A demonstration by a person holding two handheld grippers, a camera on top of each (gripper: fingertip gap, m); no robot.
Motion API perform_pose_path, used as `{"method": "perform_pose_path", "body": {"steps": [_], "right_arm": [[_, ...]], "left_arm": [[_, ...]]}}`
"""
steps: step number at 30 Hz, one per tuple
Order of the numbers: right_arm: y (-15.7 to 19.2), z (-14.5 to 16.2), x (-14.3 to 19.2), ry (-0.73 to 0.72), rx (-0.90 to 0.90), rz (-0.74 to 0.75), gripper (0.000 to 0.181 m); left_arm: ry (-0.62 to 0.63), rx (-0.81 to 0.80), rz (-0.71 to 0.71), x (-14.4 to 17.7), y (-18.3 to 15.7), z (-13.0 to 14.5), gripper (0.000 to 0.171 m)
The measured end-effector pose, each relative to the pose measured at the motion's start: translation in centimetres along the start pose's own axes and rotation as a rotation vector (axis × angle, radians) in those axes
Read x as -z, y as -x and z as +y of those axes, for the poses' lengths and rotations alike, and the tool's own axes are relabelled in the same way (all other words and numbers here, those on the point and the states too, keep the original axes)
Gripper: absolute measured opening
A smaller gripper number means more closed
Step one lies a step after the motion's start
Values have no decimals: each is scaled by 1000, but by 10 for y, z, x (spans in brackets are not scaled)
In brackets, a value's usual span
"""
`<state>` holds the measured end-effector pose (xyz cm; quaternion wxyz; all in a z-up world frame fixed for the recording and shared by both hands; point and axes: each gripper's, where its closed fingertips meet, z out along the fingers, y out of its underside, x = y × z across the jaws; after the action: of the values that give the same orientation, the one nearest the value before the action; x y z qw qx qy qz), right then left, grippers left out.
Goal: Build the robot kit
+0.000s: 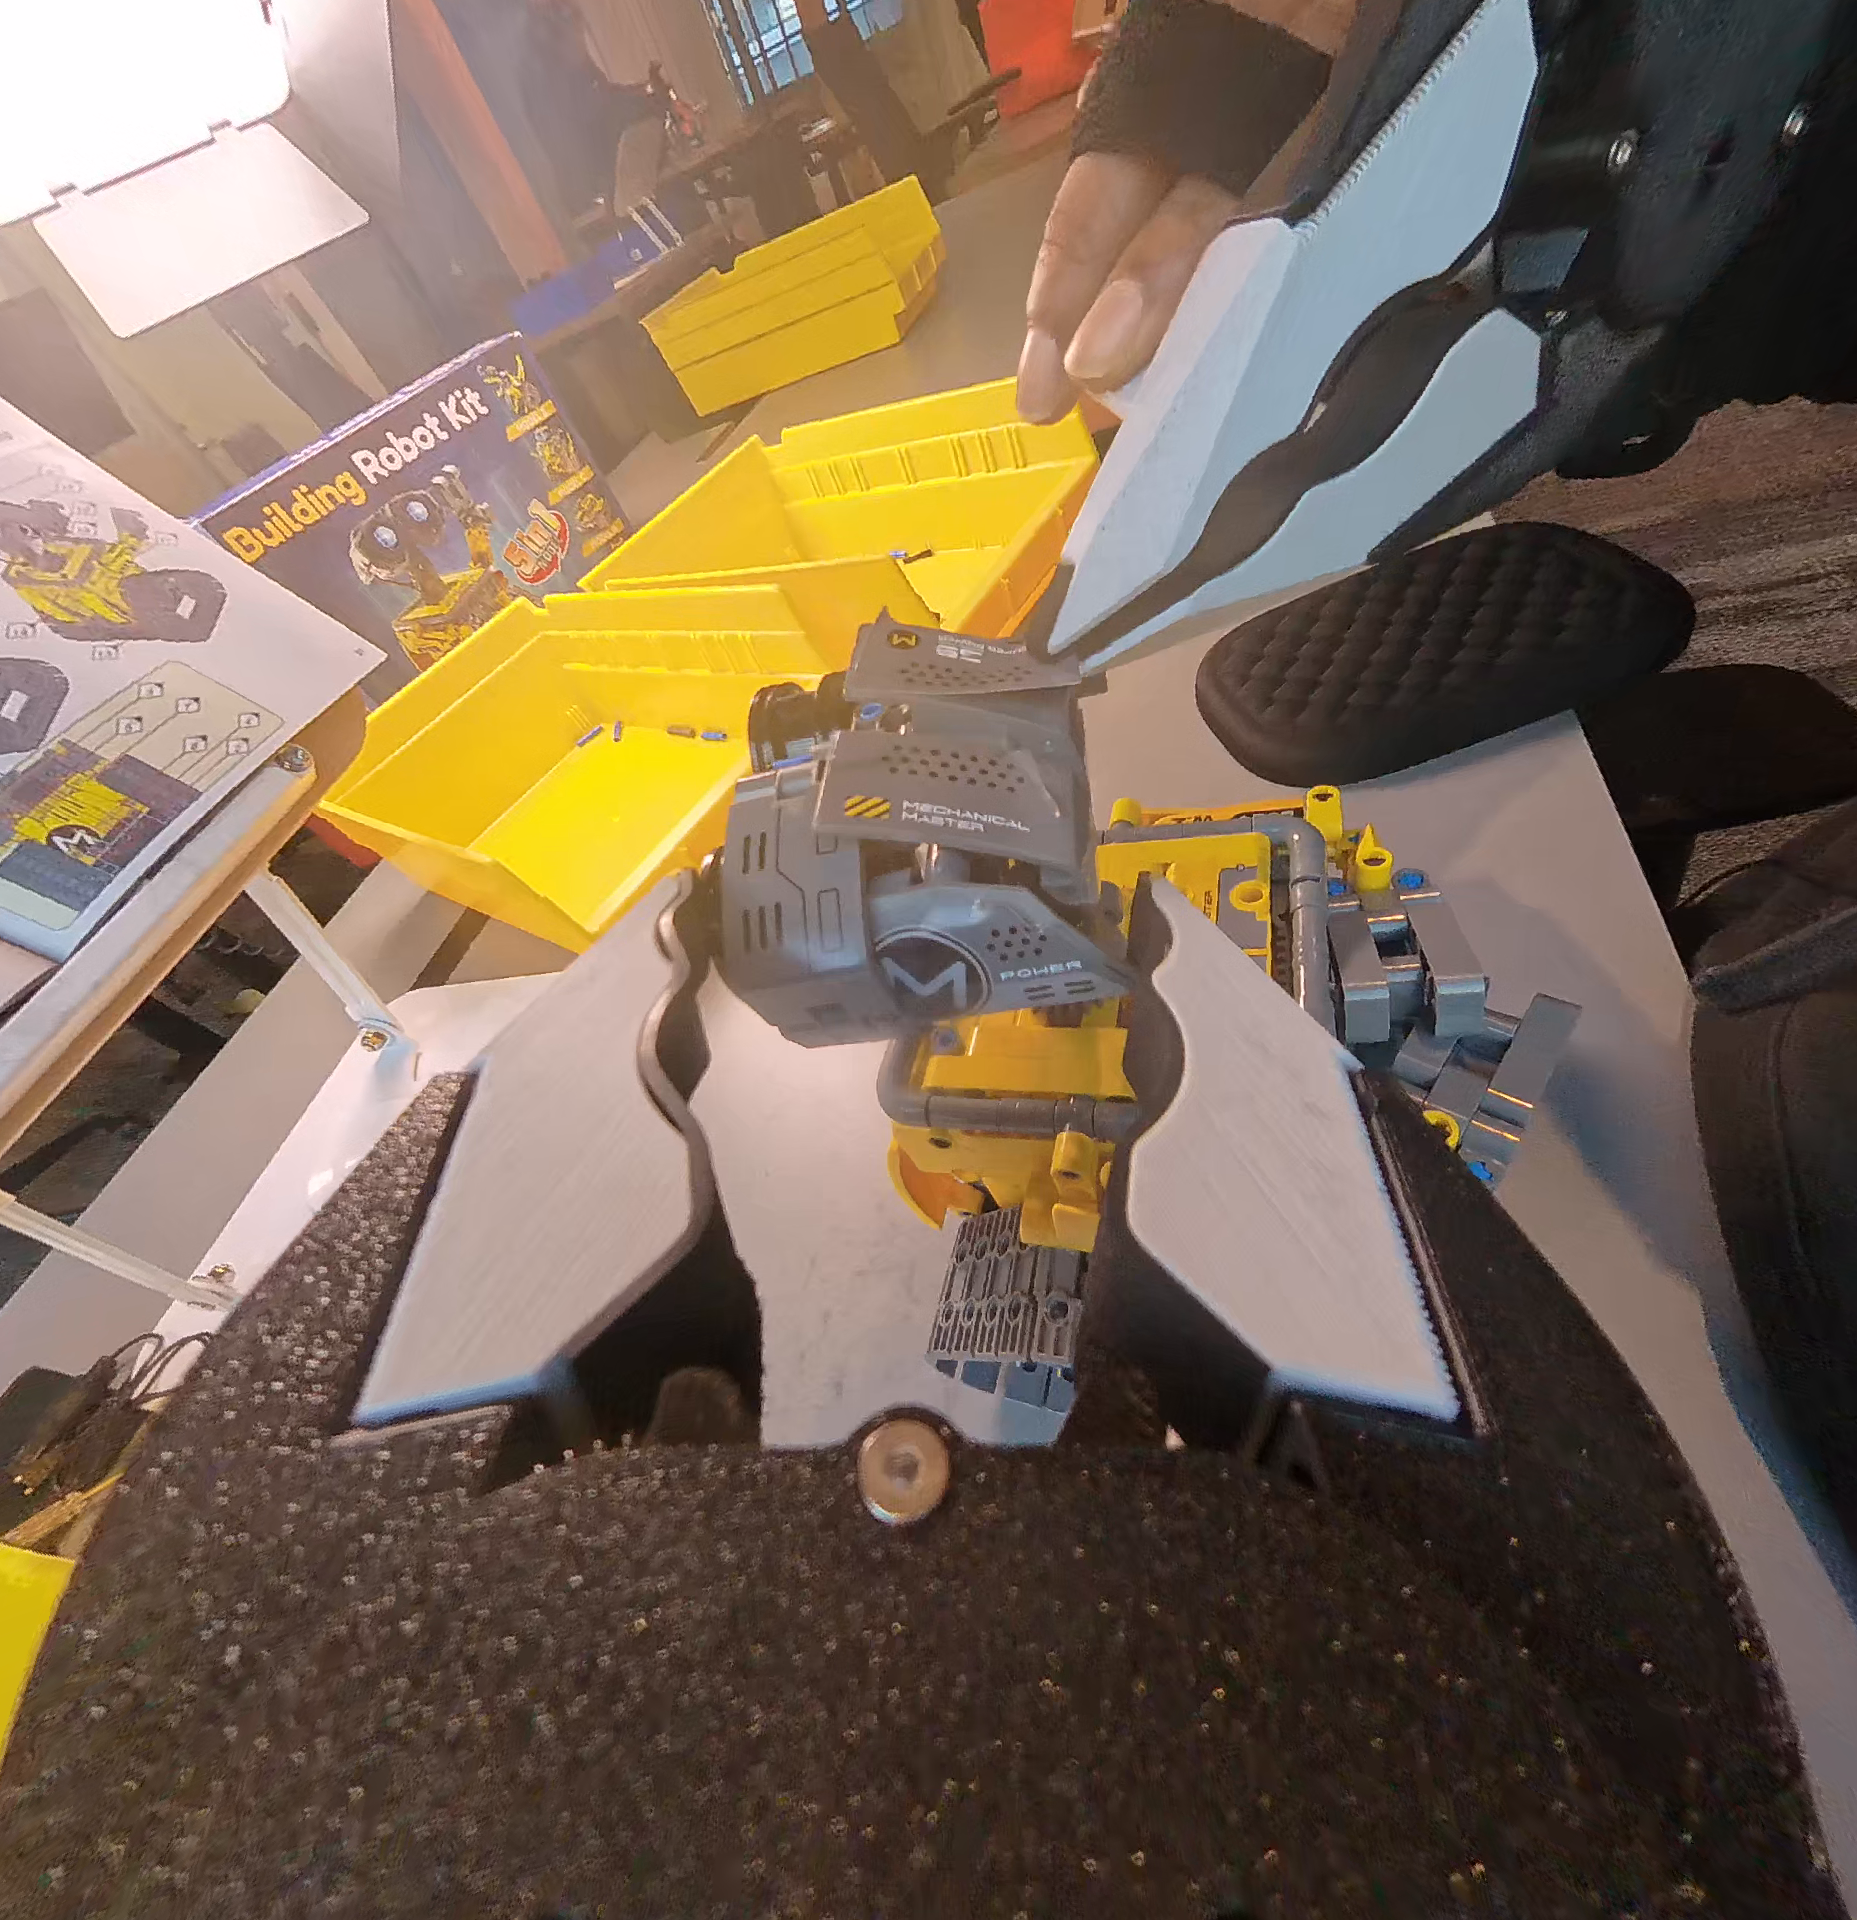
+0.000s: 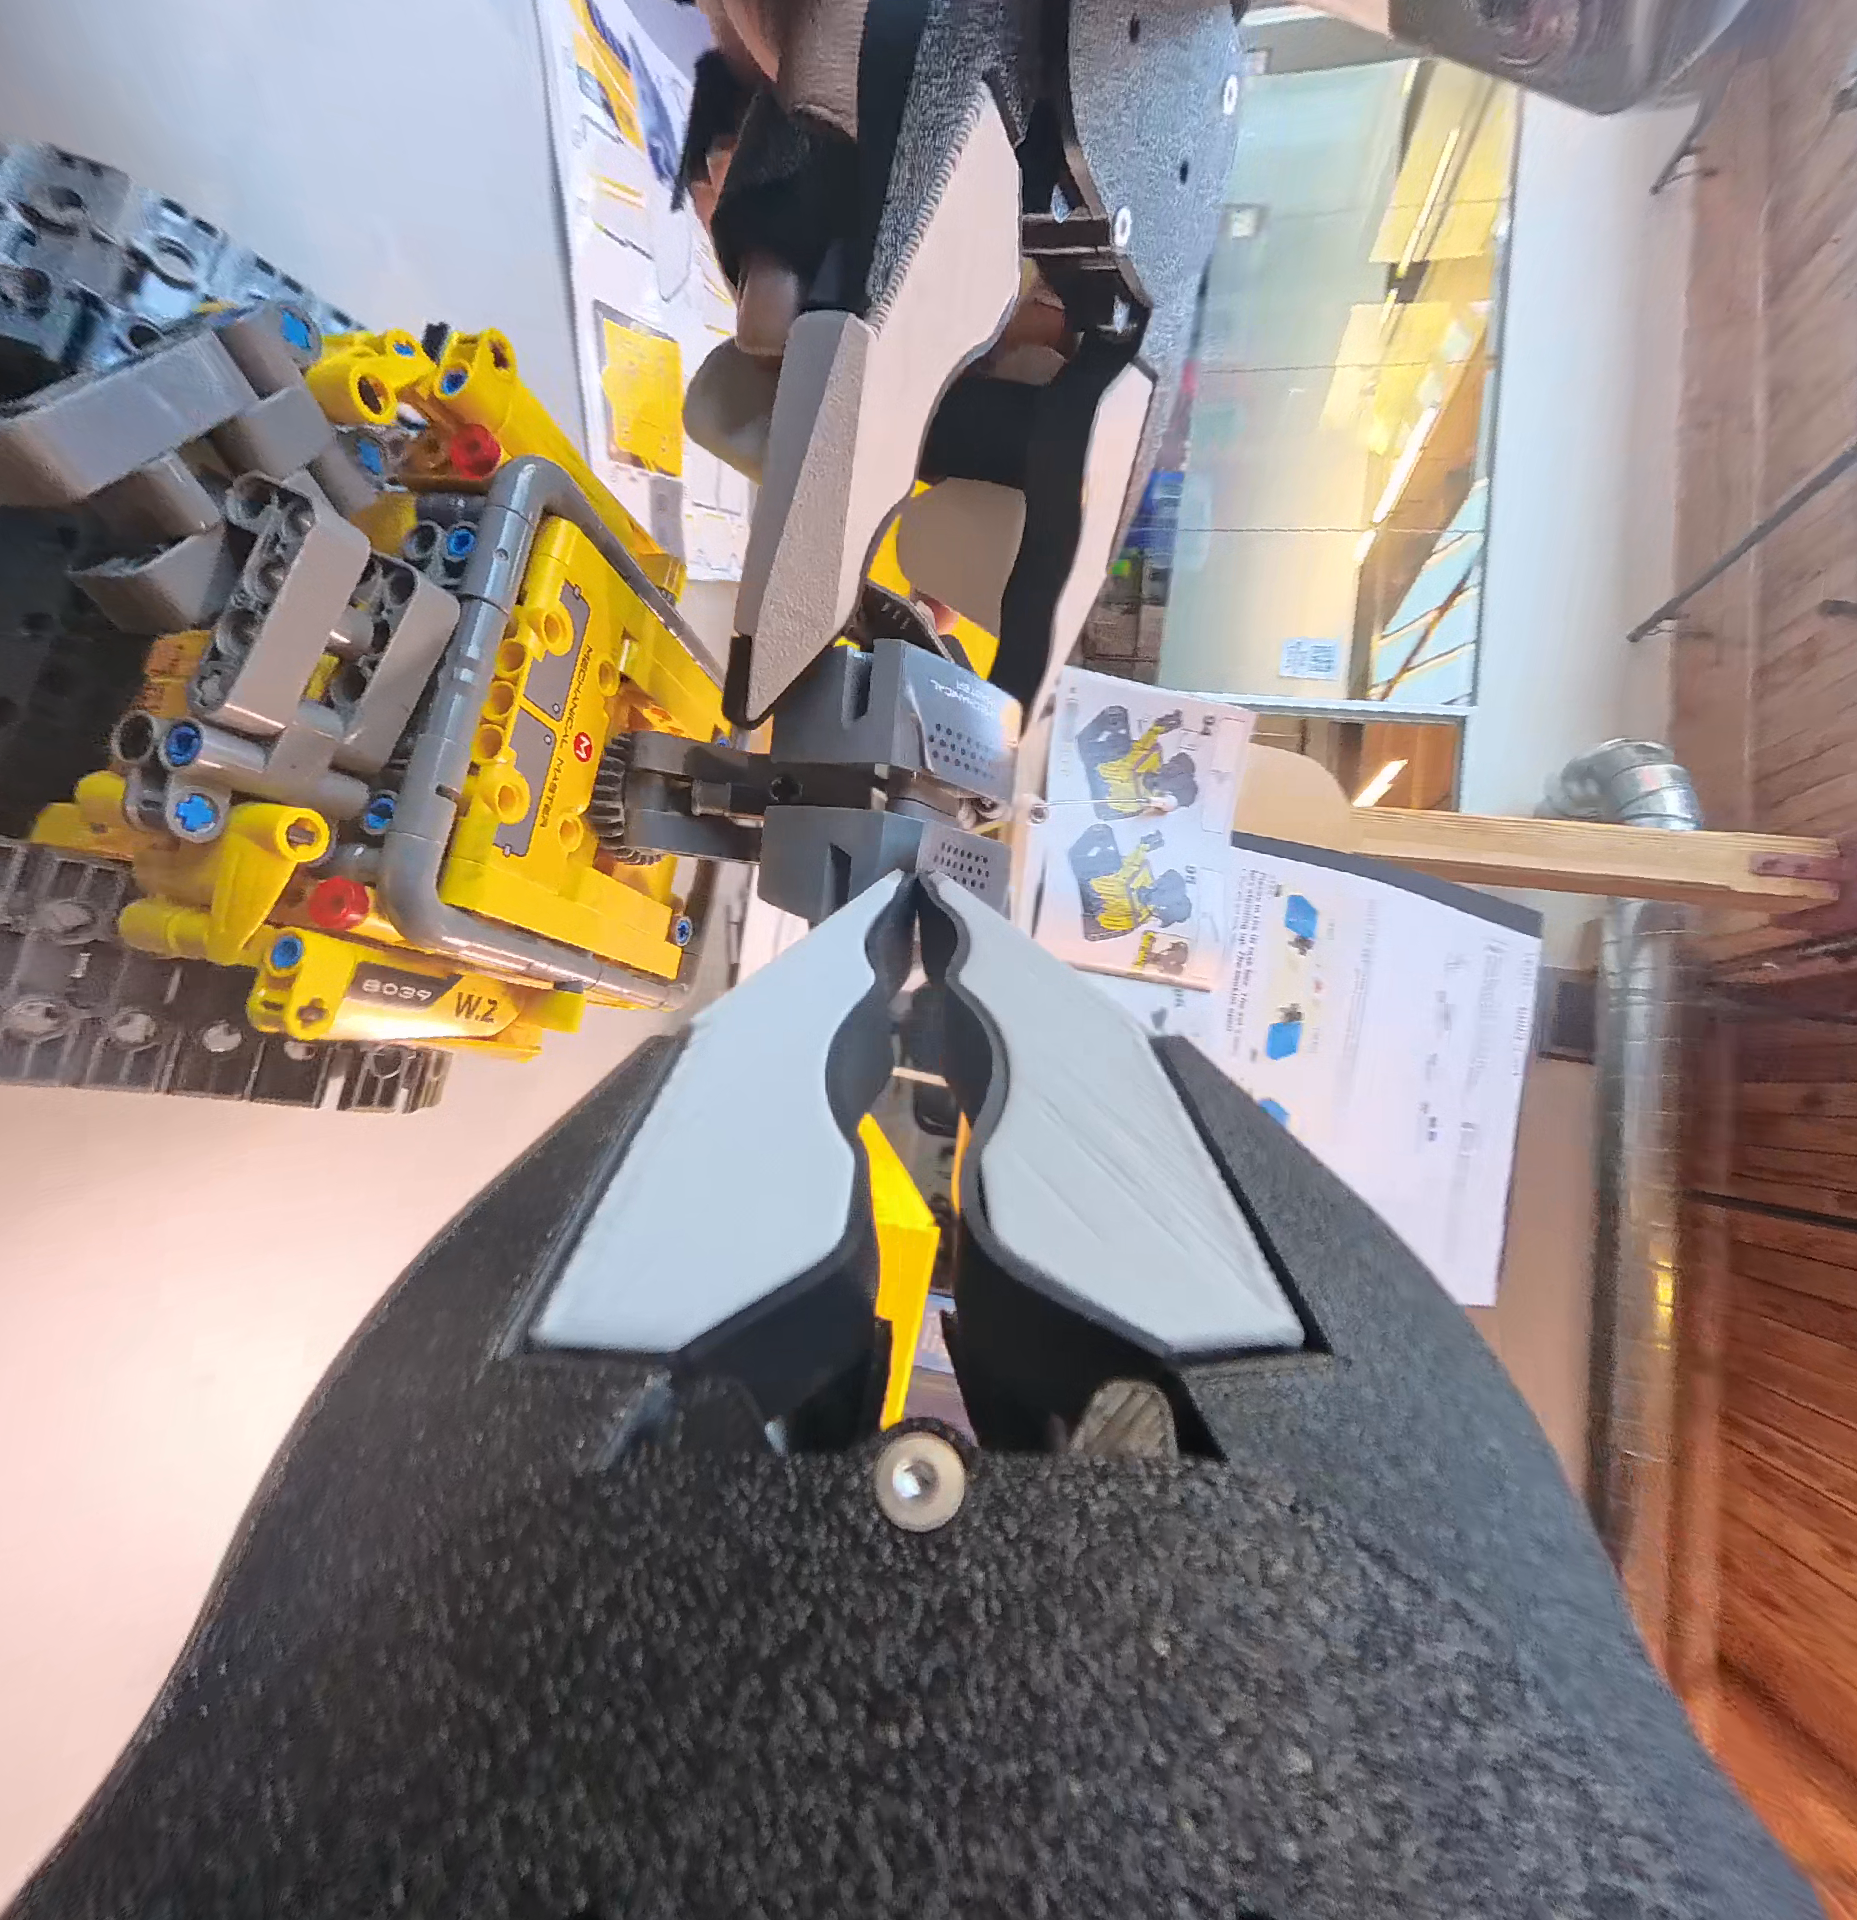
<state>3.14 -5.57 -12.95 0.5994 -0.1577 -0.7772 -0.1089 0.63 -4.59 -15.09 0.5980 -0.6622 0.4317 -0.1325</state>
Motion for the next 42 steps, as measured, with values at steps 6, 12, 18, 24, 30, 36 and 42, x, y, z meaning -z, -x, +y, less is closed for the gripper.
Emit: {"method": "perform_pose_path", "body": {"steps": [6, 12, 18, 24, 30, 36, 42], "right_arm": [[5, 1, 3, -17, -72, -115, 3], [28, -10, 11, -97, -215, -297, 34], [-15, -19, 14, -368, -753, -289, 30], [-12, -3, -6, -400, -946, -317, 6], [-1, -8, -5, -450, -846, -251, 0], [7, -16, 4, -491, -784, -281, 0], [-22, -4, -6, -502, -944, -252, 0]], "left_arm": [[7, -7, 4, -1, 0, -1, 80], [23, -40, -2, 1, -1, 0, 80], [17, -44, -4, 1, -1, 0, 80], [17, -40, -4, 2, -1, 1, 80], [7, -7, 13, 2, 1, 3, 80], [4, 0, 17, 2, 1, 2, 80], [7, -14, 11, 2, 0, 2, 80]]}}
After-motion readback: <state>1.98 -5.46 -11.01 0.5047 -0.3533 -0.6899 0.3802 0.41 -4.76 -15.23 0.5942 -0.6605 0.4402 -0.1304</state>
